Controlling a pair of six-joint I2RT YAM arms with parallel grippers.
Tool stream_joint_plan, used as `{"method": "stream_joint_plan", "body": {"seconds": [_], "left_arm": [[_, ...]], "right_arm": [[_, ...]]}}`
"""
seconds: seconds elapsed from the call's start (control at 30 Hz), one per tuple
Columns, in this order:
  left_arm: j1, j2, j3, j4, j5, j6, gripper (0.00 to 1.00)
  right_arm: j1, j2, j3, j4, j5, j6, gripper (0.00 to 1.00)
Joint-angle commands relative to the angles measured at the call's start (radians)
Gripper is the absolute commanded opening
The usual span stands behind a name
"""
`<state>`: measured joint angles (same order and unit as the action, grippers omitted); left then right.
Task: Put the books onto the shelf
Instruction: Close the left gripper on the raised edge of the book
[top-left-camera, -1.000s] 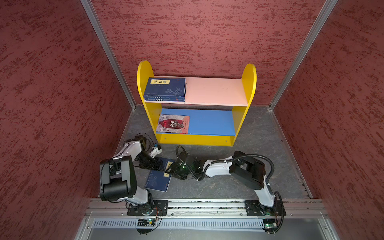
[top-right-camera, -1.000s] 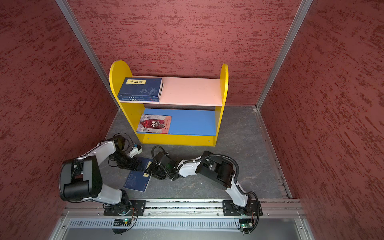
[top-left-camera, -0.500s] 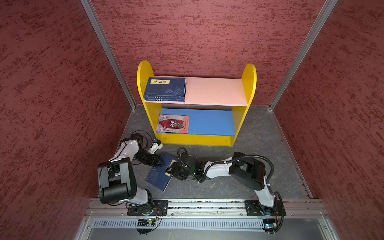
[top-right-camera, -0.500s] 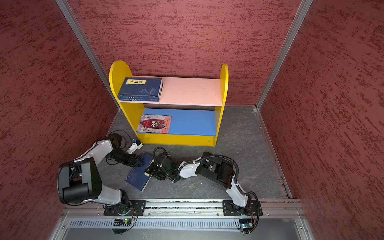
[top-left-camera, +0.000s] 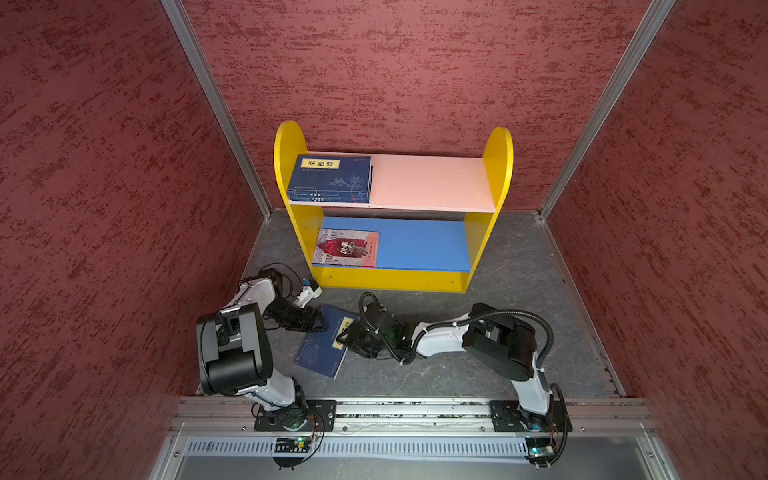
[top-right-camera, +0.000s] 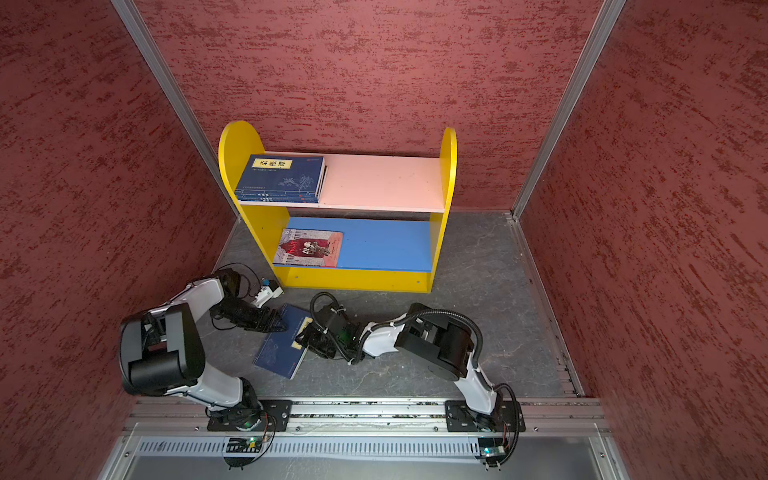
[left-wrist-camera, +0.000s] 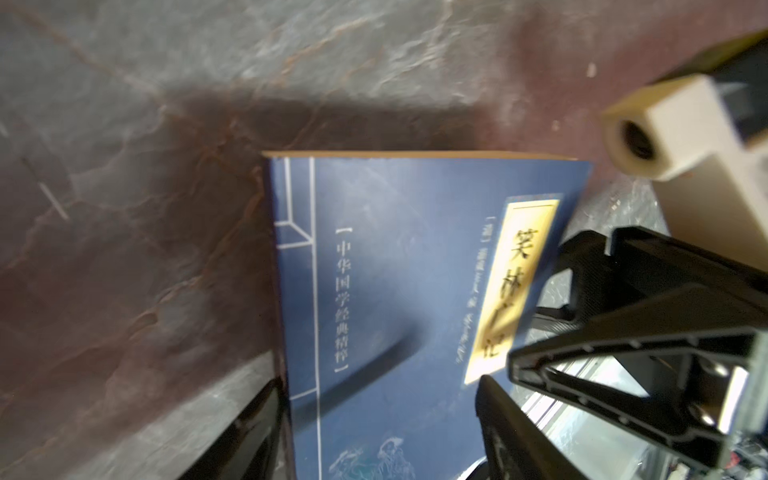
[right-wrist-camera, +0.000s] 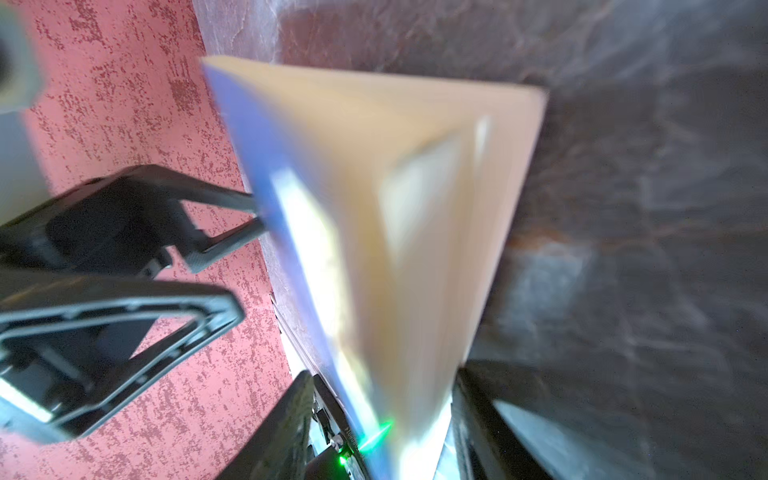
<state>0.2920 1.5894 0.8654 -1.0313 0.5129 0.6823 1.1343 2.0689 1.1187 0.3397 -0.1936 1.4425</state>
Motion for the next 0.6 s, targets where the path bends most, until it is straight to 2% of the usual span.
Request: {"method": "stream_joint_plan", "body": {"seconds": [0.0, 0.17, 0.3, 0.57], "left_arm": [[0.022, 0.053, 0.027, -0.004, -0.012, -0.046, 0.81], [0.095, 0.089, 0.067, -0.027, -0.048, -0.037, 0.87], [0.104, 0.09, 0.053, -0.033, -0.083, 0.016, 0.86], [0.093, 0.101, 0.027, -0.046, -0.001, 0.097, 0.81]], "right_arm": [[-0.021, 0.021, 0.003, -0.137, 0.06, -0.02, 0.55], [-0.021, 0.018, 0.015, -0.181, 0.043, -0.03, 0.56], [-0.021, 0.026, 0.026, -0.203, 0.0, -0.04, 0.56], [-0.021, 0.051, 0.021, -0.176, -0.043, -0.018, 0.56]]}}
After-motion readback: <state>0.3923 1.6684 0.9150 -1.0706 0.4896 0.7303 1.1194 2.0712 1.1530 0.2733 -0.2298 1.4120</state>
